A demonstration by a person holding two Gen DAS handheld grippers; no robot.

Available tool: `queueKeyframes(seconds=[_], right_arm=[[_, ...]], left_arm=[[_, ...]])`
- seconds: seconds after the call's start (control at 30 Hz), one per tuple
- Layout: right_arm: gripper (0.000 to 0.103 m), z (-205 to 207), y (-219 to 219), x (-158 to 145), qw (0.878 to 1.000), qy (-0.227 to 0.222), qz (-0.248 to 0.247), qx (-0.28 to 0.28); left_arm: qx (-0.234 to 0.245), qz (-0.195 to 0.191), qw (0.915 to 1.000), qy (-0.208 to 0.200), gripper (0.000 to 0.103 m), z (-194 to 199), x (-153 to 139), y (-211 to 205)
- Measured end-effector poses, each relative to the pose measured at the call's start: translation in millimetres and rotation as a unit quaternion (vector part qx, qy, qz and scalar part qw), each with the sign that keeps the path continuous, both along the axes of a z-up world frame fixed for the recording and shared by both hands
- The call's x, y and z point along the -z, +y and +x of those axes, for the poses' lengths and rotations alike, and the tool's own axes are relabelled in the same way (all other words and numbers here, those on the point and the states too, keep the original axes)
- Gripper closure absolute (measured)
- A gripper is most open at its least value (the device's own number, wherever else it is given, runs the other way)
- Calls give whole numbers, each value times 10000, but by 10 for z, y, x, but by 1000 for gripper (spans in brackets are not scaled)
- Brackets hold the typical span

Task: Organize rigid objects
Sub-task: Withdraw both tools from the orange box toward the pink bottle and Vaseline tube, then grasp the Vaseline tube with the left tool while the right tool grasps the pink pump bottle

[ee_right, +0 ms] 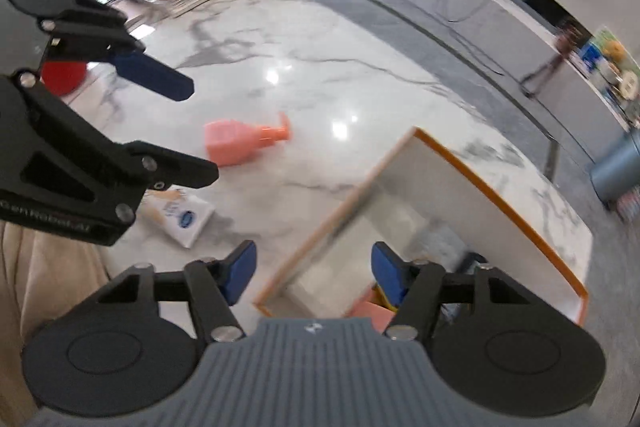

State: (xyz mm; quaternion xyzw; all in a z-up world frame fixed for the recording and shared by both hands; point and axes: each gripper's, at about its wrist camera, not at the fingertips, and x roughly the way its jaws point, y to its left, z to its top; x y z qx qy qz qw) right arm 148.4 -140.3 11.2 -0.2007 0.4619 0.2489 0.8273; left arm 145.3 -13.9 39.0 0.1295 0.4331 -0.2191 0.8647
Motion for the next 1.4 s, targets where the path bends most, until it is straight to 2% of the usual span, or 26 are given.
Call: queueKeyframes(seconds=[0.17,0.3,0.43,0.53,0.63,0.7,0.77,0.9,1.03,1.1,1.13,1.23,1.3,1.4], right_arm=[[47,28,368,156,9993,159,-63,-336],[52,44,605,356,9984,268,-182,-471],[52,84,729,542,9972,486,-239,-507],[52,103,823,653,9960,541,-373,-598],[52,166,870,727,9954,614,-407,-605],[51,206,888,775,9952,671,-404,-585],[51,227,889,819,9949,721,-407,-580],[50,256,897,905,9938,811,-483,-591],[50,280,899,959,9934,874,-489,-556],[50,282,910,973,9932,887,-498,-564],[50,279,919,982,9931,896,-500,-566],[50,269,953,1002,9927,913,-514,-601],[50,257,980,1010,9924,913,-535,-629],[50,235,1010,1013,9922,900,-559,-663]], left_arm=[[161,214,9996,121,31,-42,201,274],[478,309,9981,232,31,-69,367,407],[729,366,9960,371,30,-62,579,462],[1123,548,9909,507,30,-85,796,442],[1462,893,9829,679,30,-86,1021,407],[1603,972,9788,820,24,-61,1116,408],[1675,994,9759,988,23,-23,1189,425],[1728,1116,9704,1268,23,21,1325,437],[1710,1254,9693,1244,23,38,1395,429],[1611,1347,9691,1297,32,51,1428,425],[1561,1369,9694,1312,33,59,1440,422],[1281,1142,9746,1437,39,111,1448,471],[1148,1006,9765,1519,47,141,1445,503],[827,1097,9763,1674,51,158,1413,555]])
